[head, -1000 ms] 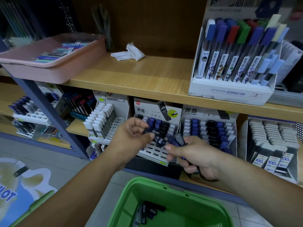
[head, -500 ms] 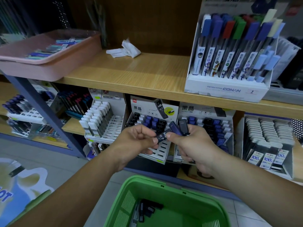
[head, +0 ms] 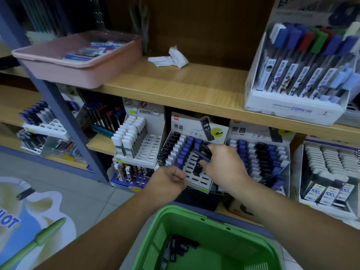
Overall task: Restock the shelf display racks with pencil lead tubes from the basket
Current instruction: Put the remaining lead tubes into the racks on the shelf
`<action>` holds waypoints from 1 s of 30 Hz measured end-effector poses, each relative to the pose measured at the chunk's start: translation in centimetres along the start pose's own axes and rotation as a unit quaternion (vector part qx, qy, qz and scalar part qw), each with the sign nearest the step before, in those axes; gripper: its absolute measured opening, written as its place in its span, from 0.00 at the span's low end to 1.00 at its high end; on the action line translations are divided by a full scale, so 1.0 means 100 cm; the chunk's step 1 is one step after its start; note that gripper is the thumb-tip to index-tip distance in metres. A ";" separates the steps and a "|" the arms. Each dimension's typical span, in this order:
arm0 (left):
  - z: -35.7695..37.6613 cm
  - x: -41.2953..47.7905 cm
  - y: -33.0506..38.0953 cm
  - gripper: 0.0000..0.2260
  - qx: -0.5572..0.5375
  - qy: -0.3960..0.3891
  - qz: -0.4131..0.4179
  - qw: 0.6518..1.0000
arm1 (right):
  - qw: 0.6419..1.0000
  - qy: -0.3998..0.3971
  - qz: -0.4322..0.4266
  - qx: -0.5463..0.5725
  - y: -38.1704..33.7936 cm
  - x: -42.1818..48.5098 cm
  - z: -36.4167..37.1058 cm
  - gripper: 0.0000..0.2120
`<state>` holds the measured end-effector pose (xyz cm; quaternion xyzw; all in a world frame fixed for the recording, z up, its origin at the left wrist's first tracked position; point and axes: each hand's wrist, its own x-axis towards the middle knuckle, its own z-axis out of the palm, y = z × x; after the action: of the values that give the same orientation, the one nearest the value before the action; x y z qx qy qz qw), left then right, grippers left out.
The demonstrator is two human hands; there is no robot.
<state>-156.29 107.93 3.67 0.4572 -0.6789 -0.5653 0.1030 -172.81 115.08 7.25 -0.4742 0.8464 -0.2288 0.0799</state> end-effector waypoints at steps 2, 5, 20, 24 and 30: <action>-0.002 0.002 -0.005 0.07 -0.025 -0.013 -0.011 1.000 | 1.000 0.002 -0.004 -0.015 -0.002 0.001 0.002 0.07; -0.003 0.003 -0.007 0.09 -0.047 -0.032 -0.018 0.998 | 0.999 -0.011 -0.002 -0.032 -0.002 0.002 0.002 0.08; -0.006 -0.005 0.011 0.03 -0.093 0.007 0.021 0.995 | 0.990 -0.126 0.017 0.058 -0.004 -0.001 0.002 0.07; -0.008 -0.009 0.025 0.10 -0.137 0.006 0.087 0.987 | 0.932 -0.297 0.069 0.198 -0.007 -0.013 -0.016 0.13; -0.003 -0.010 0.031 0.03 -0.120 -0.067 0.131 0.982 | 0.892 -0.378 0.077 0.236 -0.004 -0.023 -0.027 0.10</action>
<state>-157.08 108.29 6.79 0.3092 -0.6656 -0.6537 0.1846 -172.19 117.66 9.64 -0.4253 0.7073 -0.2179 0.5209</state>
